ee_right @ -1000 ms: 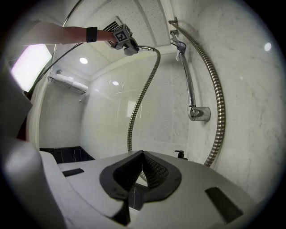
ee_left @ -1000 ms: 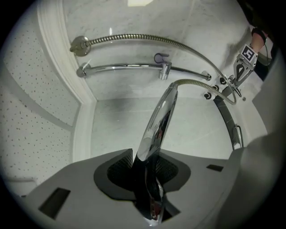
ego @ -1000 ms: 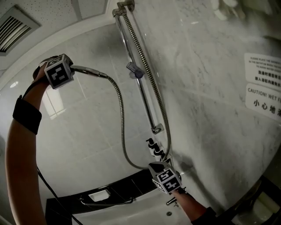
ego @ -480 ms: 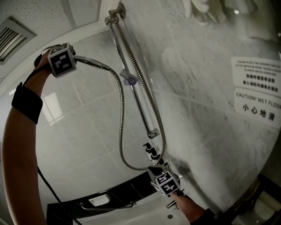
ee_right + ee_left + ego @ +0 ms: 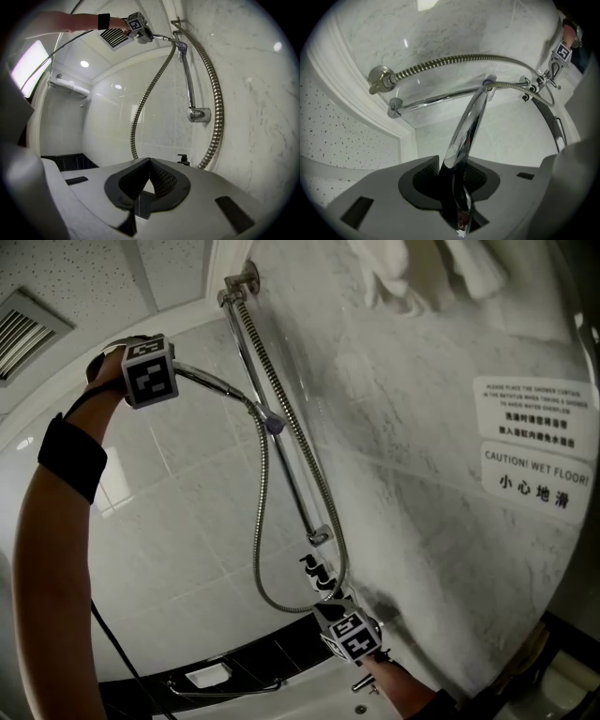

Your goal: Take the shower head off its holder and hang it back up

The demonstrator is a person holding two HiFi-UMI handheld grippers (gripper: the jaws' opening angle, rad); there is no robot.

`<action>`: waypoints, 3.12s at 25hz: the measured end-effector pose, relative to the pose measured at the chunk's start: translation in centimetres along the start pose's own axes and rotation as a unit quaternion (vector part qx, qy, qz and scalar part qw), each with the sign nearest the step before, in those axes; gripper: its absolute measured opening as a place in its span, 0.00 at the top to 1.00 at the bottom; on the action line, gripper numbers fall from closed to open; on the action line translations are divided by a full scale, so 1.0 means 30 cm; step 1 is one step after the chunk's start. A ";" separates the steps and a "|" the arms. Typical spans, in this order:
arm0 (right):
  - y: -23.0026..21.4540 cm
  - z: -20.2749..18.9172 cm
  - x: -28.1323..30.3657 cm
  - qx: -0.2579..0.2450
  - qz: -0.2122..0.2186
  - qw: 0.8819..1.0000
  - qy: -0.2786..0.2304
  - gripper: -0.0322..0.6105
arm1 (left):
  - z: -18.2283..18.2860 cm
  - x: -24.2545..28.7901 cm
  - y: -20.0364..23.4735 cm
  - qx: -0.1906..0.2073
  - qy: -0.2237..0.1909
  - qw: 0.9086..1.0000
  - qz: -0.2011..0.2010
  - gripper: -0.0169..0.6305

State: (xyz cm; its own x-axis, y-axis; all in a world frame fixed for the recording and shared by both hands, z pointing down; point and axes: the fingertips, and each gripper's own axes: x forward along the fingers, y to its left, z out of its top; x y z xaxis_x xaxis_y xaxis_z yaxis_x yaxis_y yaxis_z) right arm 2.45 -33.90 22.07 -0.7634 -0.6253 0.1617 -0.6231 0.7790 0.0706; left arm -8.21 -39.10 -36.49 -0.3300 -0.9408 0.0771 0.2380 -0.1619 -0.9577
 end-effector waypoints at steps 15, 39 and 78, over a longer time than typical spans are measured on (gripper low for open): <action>-0.050 -0.034 -0.034 0.002 -0.015 1.000 0.007 0.92 | 0.173 0.084 -0.075 0.080 -0.020 0.996 0.015 0.80; 0.075 -0.046 0.012 0.005 0.009 1.000 0.011 0.92 | 0.129 -0.020 -0.070 0.060 -0.052 0.993 0.085 0.68; 0.601 -0.294 0.059 -0.005 0.087 0.994 0.059 0.92 | -0.669 -0.621 -2.094 -0.711 -0.119 0.692 -0.051 0.97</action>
State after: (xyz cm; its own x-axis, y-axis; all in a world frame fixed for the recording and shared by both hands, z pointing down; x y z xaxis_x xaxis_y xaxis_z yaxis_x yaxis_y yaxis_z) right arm -8.63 -20.53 32.30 -0.8341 -0.4715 0.2863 -0.4810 0.8758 0.0410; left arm -35.34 -5.43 16.67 -0.0784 -0.9959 0.0458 -0.9695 0.0654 -0.2362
